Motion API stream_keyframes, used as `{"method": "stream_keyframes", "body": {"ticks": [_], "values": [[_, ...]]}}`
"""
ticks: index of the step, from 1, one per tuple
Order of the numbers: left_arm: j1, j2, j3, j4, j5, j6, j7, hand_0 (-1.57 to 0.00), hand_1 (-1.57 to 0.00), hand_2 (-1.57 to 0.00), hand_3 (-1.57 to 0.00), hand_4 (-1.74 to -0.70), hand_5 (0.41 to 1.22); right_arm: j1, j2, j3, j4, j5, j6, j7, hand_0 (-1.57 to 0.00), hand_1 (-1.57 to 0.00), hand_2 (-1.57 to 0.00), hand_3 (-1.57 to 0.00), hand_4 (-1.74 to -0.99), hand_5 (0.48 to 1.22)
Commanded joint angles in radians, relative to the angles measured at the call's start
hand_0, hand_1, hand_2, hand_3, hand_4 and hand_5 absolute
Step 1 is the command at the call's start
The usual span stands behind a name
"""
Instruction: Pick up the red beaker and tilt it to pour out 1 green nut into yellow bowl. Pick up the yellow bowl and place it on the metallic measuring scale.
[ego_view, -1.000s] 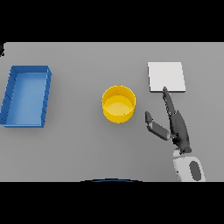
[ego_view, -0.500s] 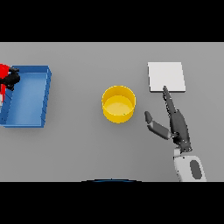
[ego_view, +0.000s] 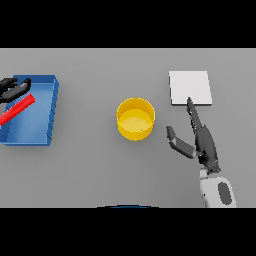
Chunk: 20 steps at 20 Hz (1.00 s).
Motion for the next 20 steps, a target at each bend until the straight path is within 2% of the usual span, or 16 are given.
{"method": "stream_keyframes", "body": {"ticks": [1,5,6,7,9,10,12,15,17,18,20], "values": [[-0.004,-0.005,-0.002,0.012,-0.009,0.008,0.000,-0.26,-0.23,-0.22,-0.18,-0.74,0.648,0.005,-0.002,0.004,-0.008,0.003,0.002,-0.007,0.00,0.00,0.00,0.00,-1.156,0.690],[-0.037,-0.035,-0.011,0.058,-0.052,0.048,-0.016,-0.11,-0.09,-0.09,-0.08,-0.71,0.647,0.008,0.003,0.010,-0.016,0.017,-0.007,0.005,0.00,0.00,0.00,0.00,-1.176,0.688],[-0.046,-0.036,-0.010,0.064,-0.059,0.055,-0.019,-0.09,-0.07,-0.07,-0.06,-0.70,0.653,-0.001,-0.004,0.004,-0.011,0.022,-0.011,0.022,0.00,0.00,0.00,0.00,-1.178,0.679],[-0.039,-0.046,-0.006,0.068,-0.062,0.075,-0.046,-0.07,-0.06,-0.06,-0.05,-0.71,0.658,-0.005,-0.008,0.011,-0.017,0.044,-0.020,0.044,0.00,0.00,0.00,0.00,-1.175,0.672],[-0.022,-0.044,0.008,0.051,-0.054,0.098,-0.088,-0.04,-0.04,-0.04,-0.03,-0.71,0.674,-0.011,-0.023,0.040,-0.020,0.085,-0.007,0.046,0.00,0.00,0.00,0.00,-1.146,0.691],[-0.017,-0.035,0.011,0.039,-0.054,0.102,-0.094,-0.03,-0.03,-0.03,-0.02,-0.71,0.679,-0.016,-0.042,0.053,-0.018,0.096,0.016,0.026,0.00,0.00,0.00,0.00,-1.132,0.703],[-0.012,-0.030,0.010,0.023,-0.057,0.115,-0.090,-0.02,-0.02,-0.02,-0.01,-0.71,0.689,-0.049,-0.102,0.083,-0.022,0.130,0.076,0.016,0.00,0.00,0.00,0.00,-1.153,0.728],[-0.015,-0.033,0.018,0.024,-0.043,0.104,-0.105,-0.01,-0.01,-0.01,-0.01,-0.72,0.670,-0.158,-0.213,0.144,0.015,0.260,0.149,0.072,0.00,0.00,0.00,0.00,-1.204,0.708],[-0.008,-0.036,0.024,0.023,-0.034,0.102,-0.122,-0.01,-0.01,-0.01,0.00,-0.72,0.664,-0.239,-0.262,0.217,0.042,0.360,0.199,0.074,0.00,0.00,0.00,0.00,-1.220,0.701],[-0.001,-0.039,0.021,0.017,-0.033,0.105,-0.120,0.00,0.00,0.00,0.00,-0.72,0.665,-0.269,-0.296,0.249,0.048,0.402,0.223,0.045,0.00,0.00,0.00,0.00,-1.222,0.701],[-0.001,-0.043,0.017,0.025,-0.033,0.097,-0.116,0.00,0.00,0.00,0.00,-0.71,0.669,-0.351,-0.326,0.310,0.082,0.478,0.259,0.023,0.00,0.00,0.00,0.00,-1.232,0.702]]}}
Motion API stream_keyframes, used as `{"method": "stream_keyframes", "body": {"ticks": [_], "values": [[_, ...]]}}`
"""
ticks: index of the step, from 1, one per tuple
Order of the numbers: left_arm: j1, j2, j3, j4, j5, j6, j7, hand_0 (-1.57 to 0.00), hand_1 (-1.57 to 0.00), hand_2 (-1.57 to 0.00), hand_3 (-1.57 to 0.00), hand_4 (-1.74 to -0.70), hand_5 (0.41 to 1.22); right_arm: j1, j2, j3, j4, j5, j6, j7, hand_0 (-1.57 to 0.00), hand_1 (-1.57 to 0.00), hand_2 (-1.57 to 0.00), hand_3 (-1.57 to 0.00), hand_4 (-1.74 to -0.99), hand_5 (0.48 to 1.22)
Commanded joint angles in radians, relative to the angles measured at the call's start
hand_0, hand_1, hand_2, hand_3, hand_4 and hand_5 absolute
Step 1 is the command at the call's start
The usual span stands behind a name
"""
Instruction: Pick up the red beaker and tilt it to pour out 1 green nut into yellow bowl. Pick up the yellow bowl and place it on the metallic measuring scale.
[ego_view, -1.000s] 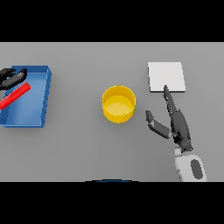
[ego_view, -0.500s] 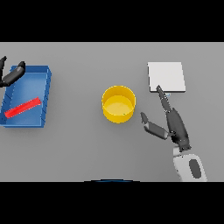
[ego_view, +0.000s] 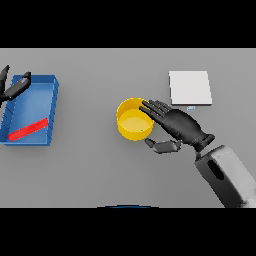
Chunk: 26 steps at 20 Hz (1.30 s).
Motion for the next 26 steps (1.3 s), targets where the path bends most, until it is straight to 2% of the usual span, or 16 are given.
{"method": "stream_keyframes", "body": {"ticks": [1,3,4,8,15,20,23,25,26], "values": [[0.000,-0.001,-0.001,0.000,-0.001,-0.002,-0.008,0.00,0.00,0.00,0.00,-0.71,0.672,-0.026,-0.017,0.028,0.011,0.026,0.024,-0.022,0.00,0.00,0.00,0.00,-1.228,0.703],[-0.007,-0.006,-0.001,0.001,0.000,-0.002,-0.004,0.00,0.00,0.00,0.00,-0.71,0.680,-0.094,-0.030,0.068,0.054,0.063,0.071,-0.028,0.00,0.00,0.00,0.00,-1.216,0.706],[-0.008,0.002,0.006,0.003,0.005,-0.007,-0.004,0.00,0.00,0.00,0.00,-0.71,0.682,-0.120,-0.042,0.089,0.068,0.078,0.092,-0.052,0.00,0.00,0.00,0.00,-1.213,0.705],[-0.006,-0.010,0.013,0.016,0.015,-0.007,-0.016,0.00,0.00,0.00,0.00,-0.72,0.688,-0.222,-0.027,0.169,0.194,0.133,0.144,-0.088,0.00,0.00,0.00,0.00,-1.219,0.705],[0.012,-0.003,0.019,0.010,0.025,-0.013,-0.035,0.00,0.00,0.00,0.00,-0.72,0.688,-0.340,0.017,0.253,0.345,0.201,0.198,-0.077,0.00,0.00,0.00,0.00,-1.250,0.708],[0.006,0.007,0.021,-0.007,0.027,-0.010,-0.022,0.00,0.00,0.00,0.00,-0.72,0.686,-0.390,0.037,0.289,0.401,0.217,0.250,-0.084,0.00,0.00,0.00,0.00,-1.281,0.740],[0.024,0.007,0.024,-0.012,0.029,0.000,-0.039,0.00,0.00,0.00,0.00,-0.72,0.686,-0.394,0.050,0.274,0.415,0.197,0.270,-0.072,0.00,0.00,0.00,0.00,-1.305,0.763],[0.022,0.016,0.029,-0.010,0.034,-0.012,-0.041,0.00,0.00,0.00,0.00,-0.71,0.686,-0.395,0.066,0.267,0.443,0.193,0.277,-0.044,0.00,-0.02,-0.02,-0.04,-1.336,0.810],[0.030,0.014,0.027,-0.014,0.034,-0.009,-0.048,0.00,0.00,0.00,0.00,-0.71,0.689,-0.390,0.073,0.270,0.440,0.195,0.277,-0.036,-0.11,-0.10,-0.09,-0.10,-1.360,0.842]]}}
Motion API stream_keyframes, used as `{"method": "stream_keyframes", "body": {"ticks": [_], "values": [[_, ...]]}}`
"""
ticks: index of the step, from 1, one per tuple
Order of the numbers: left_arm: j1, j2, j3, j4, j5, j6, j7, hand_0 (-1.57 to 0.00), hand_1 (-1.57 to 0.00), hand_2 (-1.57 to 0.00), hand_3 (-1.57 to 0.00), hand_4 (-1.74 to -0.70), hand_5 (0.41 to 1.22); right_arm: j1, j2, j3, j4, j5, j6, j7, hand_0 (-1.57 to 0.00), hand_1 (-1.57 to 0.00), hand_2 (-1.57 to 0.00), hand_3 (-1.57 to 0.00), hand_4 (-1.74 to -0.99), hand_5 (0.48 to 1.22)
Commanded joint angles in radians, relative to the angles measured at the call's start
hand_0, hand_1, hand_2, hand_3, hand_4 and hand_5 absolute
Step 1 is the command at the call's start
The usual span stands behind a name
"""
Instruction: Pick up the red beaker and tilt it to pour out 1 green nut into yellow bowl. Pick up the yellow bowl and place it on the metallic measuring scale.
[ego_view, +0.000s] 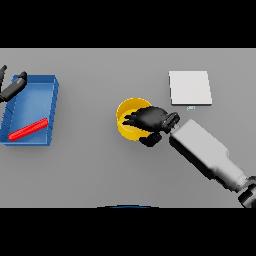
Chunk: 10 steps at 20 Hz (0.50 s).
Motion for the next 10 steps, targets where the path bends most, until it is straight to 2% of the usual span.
{"method": "stream_keyframes", "body": {"ticks": [1,3,5,7,10], "values": [[0.002,0.005,0.003,-0.004,0.001,0.002,0.002,0.00,0.00,0.00,0.00,-0.71,0.691,-0.007,0.004,0.002,0.008,0.002,-0.002,-0.011,-0.29,-0.24,-0.18,-0.17,-1.387,0.873],[0.003,0.008,0.002,-0.020,0.003,0.006,0.004,0.00,0.00,0.00,0.00,-0.72,0.692,0.002,-0.017,0.017,-0.003,0.010,-0.011,-0.050,-0.75,-0.69,-0.48,-0.35,-1.454,0.999],[0.003,0.008,-0.003,-0.025,-0.002,0.014,0.018,0.00,0.00,0.00,0.00,-0.72,0.693,-0.008,-0.018,0.008,0.000,0.000,0.002,-0.065,-1.05,-1.01,-0.87,-0.57,-1.552,1.079],[0.002,0.017,0.007,-0.020,0.005,0.010,0.016,0.00,0.00,0.00,0.00,-0.72,0.696,-0.004,-0.015,0.006,-0.001,0.000,-0.015,-0.062,-1.23,-1.21,-1.12,-0.83,-1.614,1.130],[0.002,0.005,0.001,-0.006,0.003,-0.001,0.006,0.00,0.00,0.00,0.00,-0.72,0.694,-0.009,-0.023,0.020,-0.010,0.004,-0.025,-0.059,-1.40,-1.39,-1.22,-1.12,-1.676,1.174]]}}
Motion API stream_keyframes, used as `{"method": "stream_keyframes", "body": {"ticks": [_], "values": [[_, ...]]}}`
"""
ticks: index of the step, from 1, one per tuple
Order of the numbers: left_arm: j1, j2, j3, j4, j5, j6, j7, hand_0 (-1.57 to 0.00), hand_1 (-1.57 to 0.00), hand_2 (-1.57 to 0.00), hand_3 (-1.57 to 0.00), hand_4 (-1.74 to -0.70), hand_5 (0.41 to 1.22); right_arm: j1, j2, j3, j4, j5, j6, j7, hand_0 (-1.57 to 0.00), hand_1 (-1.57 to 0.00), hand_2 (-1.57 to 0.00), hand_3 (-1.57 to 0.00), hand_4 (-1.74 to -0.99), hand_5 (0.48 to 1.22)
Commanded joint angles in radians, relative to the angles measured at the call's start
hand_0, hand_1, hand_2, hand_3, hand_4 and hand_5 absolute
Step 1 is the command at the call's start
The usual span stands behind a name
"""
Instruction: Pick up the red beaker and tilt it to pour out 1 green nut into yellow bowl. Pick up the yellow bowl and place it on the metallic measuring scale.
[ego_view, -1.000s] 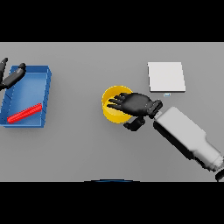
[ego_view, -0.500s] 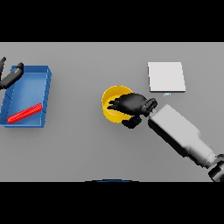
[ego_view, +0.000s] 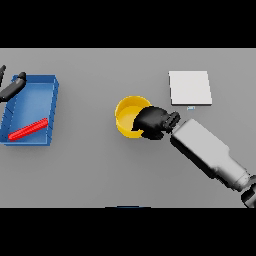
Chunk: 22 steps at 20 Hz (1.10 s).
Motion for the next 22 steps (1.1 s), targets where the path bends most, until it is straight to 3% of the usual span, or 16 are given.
{"method": "stream_keyframes", "body": {"ticks": [1,3,8,13,16,22], "values": [[-0.010,-0.006,-0.004,0.009,-0.007,-0.002,0.002,0.00,0.00,0.00,0.00,-0.72,0.695,-0.003,0.001,-0.002,0.006,0.000,-0.008,0.000,-1.43,-1.42,-1.24,-1.18,-1.689,1.184],[-0.007,-0.001,-0.006,-0.007,-0.006,-0.003,-0.003,0.00,0.00,0.00,0.00,-0.72,0.696,0.007,-0.012,-0.007,0.000,-0.006,-0.027,-0.015,-1.48,-1.48,-1.29,-1.23,-1.708,1.197],[-0.007,0.009,0.000,-0.002,0.002,-0.013,0.012,0.00,0.00,0.00,0.00,-0.72,0.696,-0.001,-0.026,-0.040,-0.029,-0.045,0.002,0.012,-1.54,-1.54,-1.33,-1.34,-1.730,1.213],[-0.009,-0.003,-0.004,0.008,-0.007,-0.006,0.004,0.00,0.00,0.00,0.00,-0.72,0.692,-0.006,-0.082,-0.106,-0.143,-0.098,0.077,0.060,-1.56,-1.56,-1.43,-1.23,-1.737,1.218],[-0.023,-0.002,-0.010,0.013,-0.012,-0.014,0.023,0.00,0.00,0.00,0.00,-0.71,0.686,-0.014,-0.114,-0.144,-0.161,-0.098,0.055,0.092,-1.57,-1.57,-1.46,-1.18,-1.739,1.220],[-0.006,0.021,-0.005,-0.029,-0.001,-0.008,0.032,0.00,0.00,0.00,0.00,-0.72,0.698,-0.003,-0.170,-0.183,-0.185,-0.104,0.041,0.103,-1.56,-1.57,-1.51,-1.15,-1.741,1.220]]}}
